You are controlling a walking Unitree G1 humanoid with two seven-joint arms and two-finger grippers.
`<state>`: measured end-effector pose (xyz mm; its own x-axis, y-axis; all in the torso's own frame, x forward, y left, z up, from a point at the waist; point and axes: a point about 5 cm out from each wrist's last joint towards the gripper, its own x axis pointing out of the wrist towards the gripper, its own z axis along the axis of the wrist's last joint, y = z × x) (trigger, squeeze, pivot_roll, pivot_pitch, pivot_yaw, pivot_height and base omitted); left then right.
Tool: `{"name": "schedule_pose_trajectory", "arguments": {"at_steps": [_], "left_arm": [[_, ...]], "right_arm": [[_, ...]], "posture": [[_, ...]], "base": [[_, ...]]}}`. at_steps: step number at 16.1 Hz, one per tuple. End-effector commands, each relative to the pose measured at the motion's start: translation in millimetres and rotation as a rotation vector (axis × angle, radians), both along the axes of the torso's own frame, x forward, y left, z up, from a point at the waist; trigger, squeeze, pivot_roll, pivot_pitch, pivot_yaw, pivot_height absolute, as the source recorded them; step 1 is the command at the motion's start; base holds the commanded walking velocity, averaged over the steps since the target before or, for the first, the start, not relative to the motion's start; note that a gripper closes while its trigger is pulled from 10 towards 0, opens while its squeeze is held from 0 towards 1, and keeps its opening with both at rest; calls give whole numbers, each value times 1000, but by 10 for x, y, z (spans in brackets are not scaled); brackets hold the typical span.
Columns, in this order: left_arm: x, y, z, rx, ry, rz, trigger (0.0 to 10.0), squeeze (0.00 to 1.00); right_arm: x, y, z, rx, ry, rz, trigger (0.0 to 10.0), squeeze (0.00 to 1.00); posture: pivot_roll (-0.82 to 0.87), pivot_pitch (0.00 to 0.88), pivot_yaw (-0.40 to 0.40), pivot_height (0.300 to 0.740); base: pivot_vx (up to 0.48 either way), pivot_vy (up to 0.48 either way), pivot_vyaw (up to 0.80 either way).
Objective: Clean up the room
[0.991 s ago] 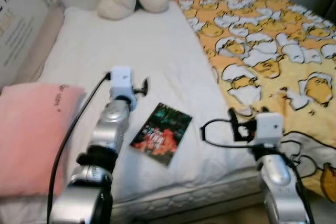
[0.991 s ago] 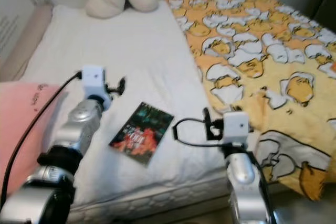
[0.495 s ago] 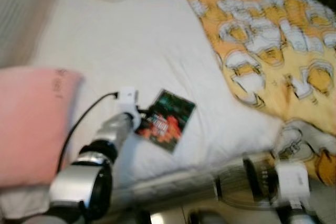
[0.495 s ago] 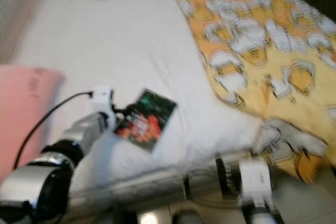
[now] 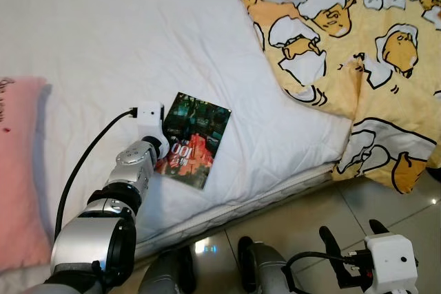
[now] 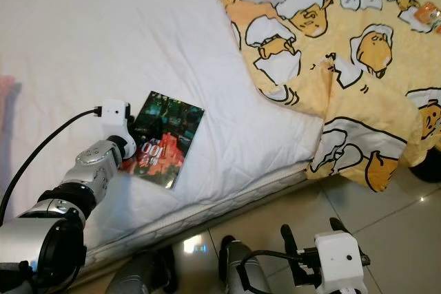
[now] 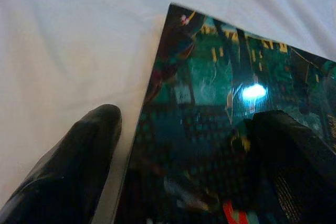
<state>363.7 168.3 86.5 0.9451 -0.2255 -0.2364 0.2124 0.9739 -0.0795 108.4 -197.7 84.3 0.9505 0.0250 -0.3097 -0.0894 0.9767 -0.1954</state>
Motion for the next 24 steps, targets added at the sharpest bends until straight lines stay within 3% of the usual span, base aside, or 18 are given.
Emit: {"name": "schedule_pose_trajectory", "arguments": {"at_steps": [1,6,10,15,17,19,20,21,24], "left_arm": [[-72,88,-100,58,15,22,10000,0],[-117,251,-139,99,26,52,10000,0],[-231,446,-246,119,102,4,10000,0],[-312,640,-296,121,162,23,10000,0],[-329,665,-301,79,167,27,10000,0],[-367,636,-374,13,225,26,10000,0],[-410,573,-462,-65,294,22,10000,0],[-440,523,-527,-78,336,29,0,0],[-445,419,-572,-69,355,21,0,0]], "right_arm": [[-51,2,-20,-6,34,7,10000,0],[-53,-24,-36,-16,50,12,10000,0],[-85,-10,-67,-16,69,15,10000,0],[-20,-21,-94,-20,73,32,10000,0],[-19,-23,-105,-22,75,36,10000,0],[-10,-20,-118,-21,77,39,10000,0],[3,-4,-121,-18,77,45,10000,0],[25,-2,-124,-16,76,49,10000,0],[54,-20,-127,-16,74,51,10000,0]], "posture": [[-363,339,-18,740],[-369,345,-18,740],[-362,342,-14,740],[-350,334,-23,740],[-345,330,-23,740],[-343,329,-24,740],[-339,328,-25,740],[-337,326,-27,740],[-336,327,-30,740]], "base": [[0,0,0],[0,0,0],[0,0,0],[0,0,0],[0,0,0],[0,0,0],[0,0,0],[0,0,0],[0,0,0]]}}
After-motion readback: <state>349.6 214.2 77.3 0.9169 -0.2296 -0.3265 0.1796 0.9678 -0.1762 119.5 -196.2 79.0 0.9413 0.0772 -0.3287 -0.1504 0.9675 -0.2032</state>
